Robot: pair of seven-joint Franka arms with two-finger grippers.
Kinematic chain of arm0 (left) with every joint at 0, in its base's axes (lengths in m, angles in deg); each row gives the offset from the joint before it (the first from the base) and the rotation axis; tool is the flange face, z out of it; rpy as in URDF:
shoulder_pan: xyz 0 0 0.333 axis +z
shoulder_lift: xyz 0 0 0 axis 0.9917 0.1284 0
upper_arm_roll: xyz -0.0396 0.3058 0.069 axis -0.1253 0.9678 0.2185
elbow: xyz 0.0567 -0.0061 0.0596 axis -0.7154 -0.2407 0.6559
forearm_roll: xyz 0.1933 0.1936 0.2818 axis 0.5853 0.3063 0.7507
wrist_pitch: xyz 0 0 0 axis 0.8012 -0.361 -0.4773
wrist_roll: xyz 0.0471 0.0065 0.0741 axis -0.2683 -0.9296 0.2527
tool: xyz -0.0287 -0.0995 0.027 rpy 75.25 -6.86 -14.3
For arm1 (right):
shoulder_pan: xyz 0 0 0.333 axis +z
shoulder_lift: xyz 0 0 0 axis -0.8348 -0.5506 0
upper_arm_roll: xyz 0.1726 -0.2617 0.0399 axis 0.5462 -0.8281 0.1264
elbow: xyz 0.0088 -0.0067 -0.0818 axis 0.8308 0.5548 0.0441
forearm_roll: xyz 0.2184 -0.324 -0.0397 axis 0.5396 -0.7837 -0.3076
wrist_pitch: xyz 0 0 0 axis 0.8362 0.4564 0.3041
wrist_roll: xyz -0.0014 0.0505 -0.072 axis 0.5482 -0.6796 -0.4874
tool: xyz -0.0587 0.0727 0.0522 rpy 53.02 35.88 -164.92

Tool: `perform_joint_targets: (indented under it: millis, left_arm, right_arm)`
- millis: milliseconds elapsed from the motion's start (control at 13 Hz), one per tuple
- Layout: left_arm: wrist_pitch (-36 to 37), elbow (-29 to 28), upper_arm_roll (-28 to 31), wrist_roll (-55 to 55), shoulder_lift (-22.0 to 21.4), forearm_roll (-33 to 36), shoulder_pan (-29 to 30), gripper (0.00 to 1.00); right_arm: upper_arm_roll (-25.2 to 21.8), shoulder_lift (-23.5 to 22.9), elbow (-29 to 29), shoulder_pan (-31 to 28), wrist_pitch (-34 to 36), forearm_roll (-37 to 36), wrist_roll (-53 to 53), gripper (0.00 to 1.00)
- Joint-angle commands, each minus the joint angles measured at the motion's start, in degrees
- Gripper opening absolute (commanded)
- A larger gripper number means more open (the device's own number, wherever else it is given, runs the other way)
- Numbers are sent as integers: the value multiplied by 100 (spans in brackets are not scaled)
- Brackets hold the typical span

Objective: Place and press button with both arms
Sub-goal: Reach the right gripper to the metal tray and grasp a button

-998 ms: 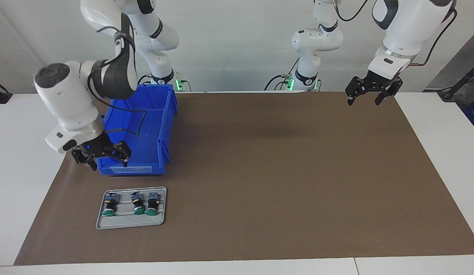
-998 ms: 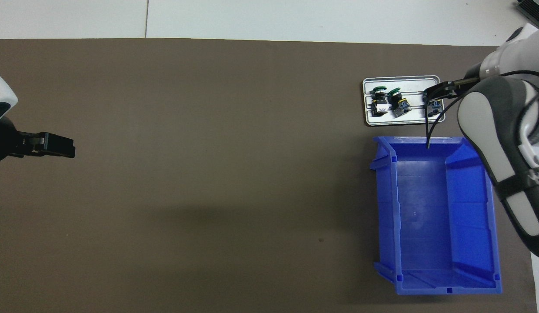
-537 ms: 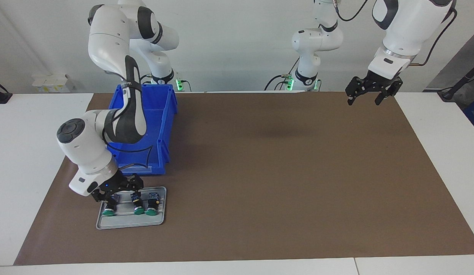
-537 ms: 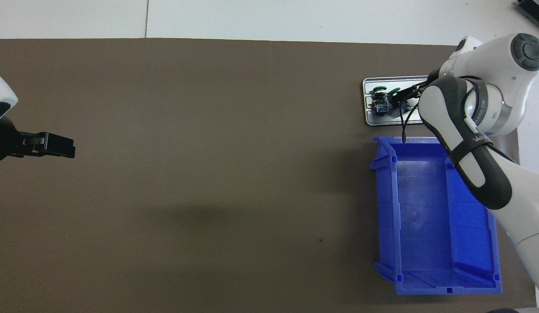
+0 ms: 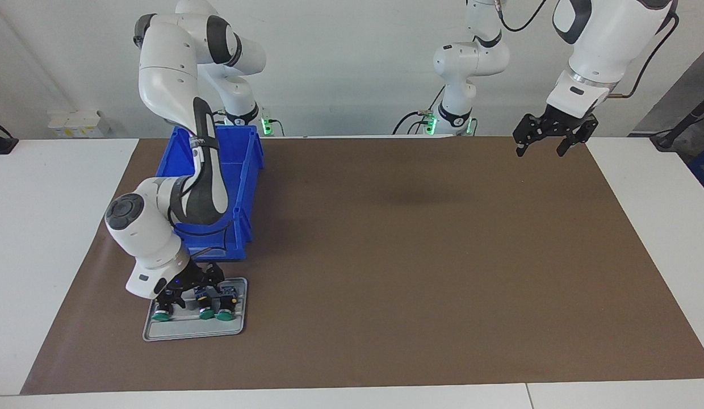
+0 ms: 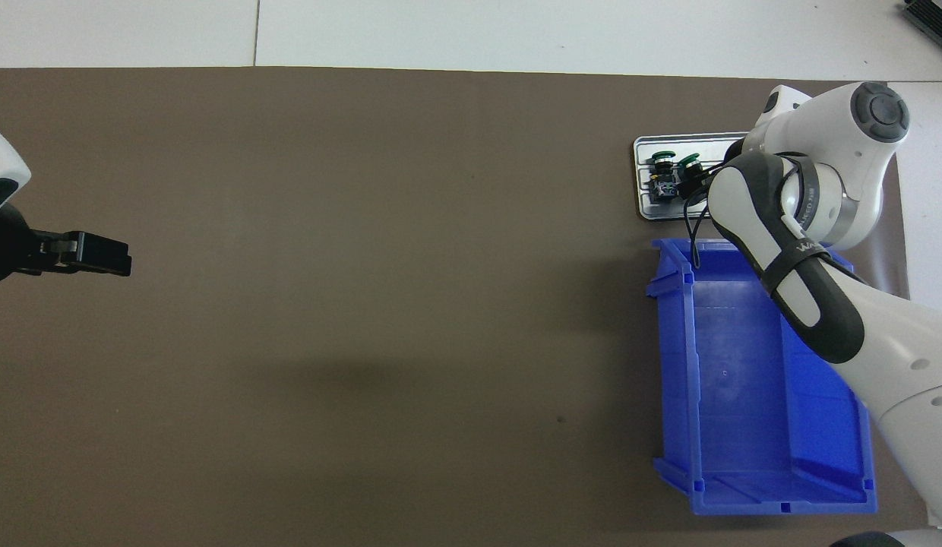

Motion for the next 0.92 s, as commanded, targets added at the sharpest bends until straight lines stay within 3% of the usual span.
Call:
perform_joint_targets:
  millis: [0,153,537,844]
  left_arm:
    - [11,-66,-33,-4,-63,20,53,100]
    - [11,-66,-33,-4,-63,20,53,100]
    - [11,-66,-33,-4,-63,20,53,100]
    - [11,-66,-33,-4,-63,20,53,100]
  right_arm:
    - [60,166,349,-76,-181,58,214,88]
    - [52,174,411,-59,-295,58,206,82]
    - [60,236,244,-120,-68,146,171,82]
    - [60,332,647,-94,-400,137,197,82]
